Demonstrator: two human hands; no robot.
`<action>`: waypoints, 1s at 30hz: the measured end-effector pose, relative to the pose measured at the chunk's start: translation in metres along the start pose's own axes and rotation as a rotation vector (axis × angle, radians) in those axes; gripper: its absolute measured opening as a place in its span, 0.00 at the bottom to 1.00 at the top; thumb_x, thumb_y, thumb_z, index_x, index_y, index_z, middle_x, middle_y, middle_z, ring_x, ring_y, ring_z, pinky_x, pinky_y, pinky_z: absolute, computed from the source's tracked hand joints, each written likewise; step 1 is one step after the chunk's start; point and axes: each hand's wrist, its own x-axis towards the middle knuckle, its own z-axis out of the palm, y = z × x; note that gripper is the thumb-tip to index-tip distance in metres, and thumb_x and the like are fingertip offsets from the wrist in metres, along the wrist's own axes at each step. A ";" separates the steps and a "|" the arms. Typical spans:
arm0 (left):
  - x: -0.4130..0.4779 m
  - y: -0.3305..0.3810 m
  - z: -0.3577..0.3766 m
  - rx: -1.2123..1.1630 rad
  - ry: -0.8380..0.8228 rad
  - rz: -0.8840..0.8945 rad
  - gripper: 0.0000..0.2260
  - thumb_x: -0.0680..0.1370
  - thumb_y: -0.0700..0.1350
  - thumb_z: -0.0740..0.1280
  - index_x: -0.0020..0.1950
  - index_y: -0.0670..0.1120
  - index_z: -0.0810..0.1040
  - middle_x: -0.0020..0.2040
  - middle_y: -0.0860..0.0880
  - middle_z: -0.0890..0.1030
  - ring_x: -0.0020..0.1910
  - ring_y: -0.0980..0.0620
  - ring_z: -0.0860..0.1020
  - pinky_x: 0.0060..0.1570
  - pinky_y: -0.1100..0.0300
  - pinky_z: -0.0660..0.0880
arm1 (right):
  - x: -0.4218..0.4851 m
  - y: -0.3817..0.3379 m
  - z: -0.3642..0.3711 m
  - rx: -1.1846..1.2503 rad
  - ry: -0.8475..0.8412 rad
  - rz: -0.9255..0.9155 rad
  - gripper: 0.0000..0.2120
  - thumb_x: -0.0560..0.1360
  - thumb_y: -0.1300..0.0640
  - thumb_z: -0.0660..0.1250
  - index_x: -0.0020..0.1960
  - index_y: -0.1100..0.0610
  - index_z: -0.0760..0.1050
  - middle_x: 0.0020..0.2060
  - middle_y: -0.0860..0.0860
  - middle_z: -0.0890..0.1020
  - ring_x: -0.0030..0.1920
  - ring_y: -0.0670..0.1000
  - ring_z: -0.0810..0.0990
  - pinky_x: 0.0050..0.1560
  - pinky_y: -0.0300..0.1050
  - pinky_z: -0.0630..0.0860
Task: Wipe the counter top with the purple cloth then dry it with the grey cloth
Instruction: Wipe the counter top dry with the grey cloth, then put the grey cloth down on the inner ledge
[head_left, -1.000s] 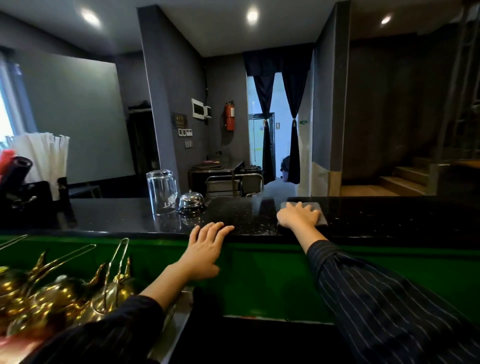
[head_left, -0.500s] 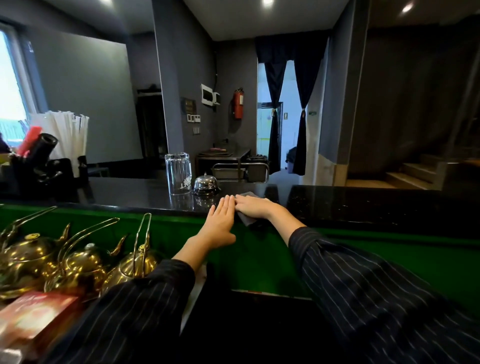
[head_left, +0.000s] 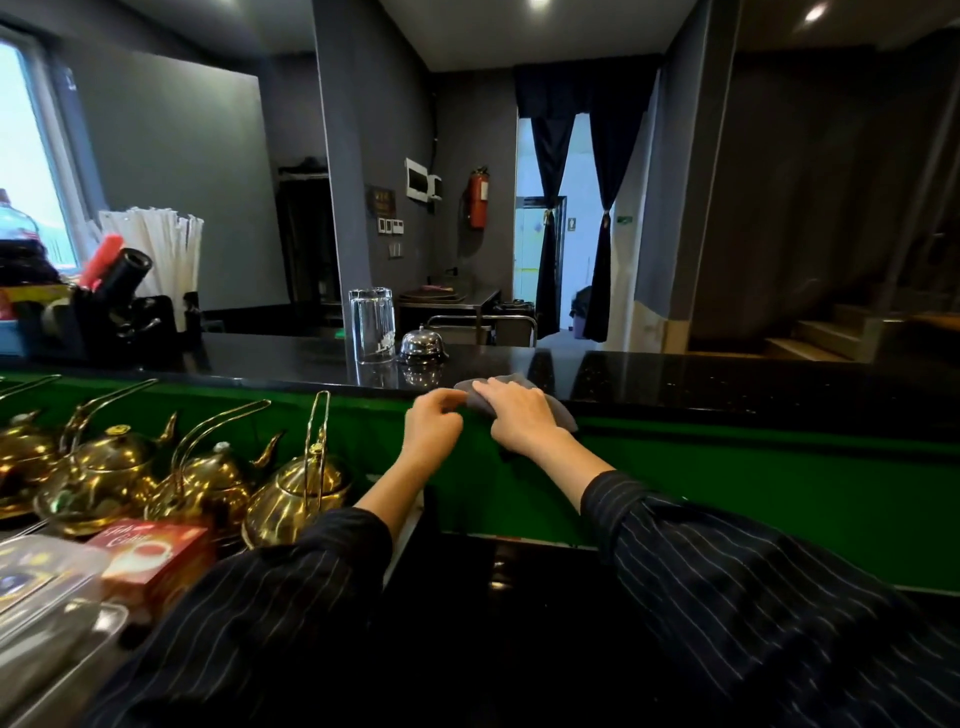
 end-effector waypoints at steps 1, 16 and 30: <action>-0.005 0.001 -0.002 -0.237 0.038 -0.135 0.14 0.72 0.33 0.63 0.54 0.44 0.79 0.52 0.41 0.82 0.50 0.46 0.80 0.50 0.54 0.76 | -0.005 -0.002 0.004 0.022 0.036 -0.008 0.32 0.74 0.66 0.62 0.76 0.55 0.60 0.74 0.54 0.67 0.73 0.57 0.65 0.72 0.56 0.63; -0.085 -0.047 -0.036 -0.816 -0.226 -0.649 0.07 0.77 0.34 0.61 0.48 0.40 0.78 0.31 0.44 0.84 0.28 0.49 0.83 0.27 0.59 0.80 | -0.105 -0.030 0.062 0.485 0.027 -0.245 0.41 0.73 0.48 0.70 0.79 0.53 0.54 0.75 0.52 0.66 0.74 0.53 0.66 0.73 0.48 0.65; -0.055 -0.011 -0.089 -0.852 0.001 -0.393 0.05 0.77 0.36 0.63 0.50 0.44 0.76 0.45 0.44 0.81 0.44 0.48 0.80 0.46 0.53 0.77 | -0.076 -0.048 0.054 1.360 -0.254 0.119 0.18 0.66 0.73 0.74 0.54 0.61 0.79 0.46 0.55 0.84 0.46 0.53 0.83 0.52 0.44 0.80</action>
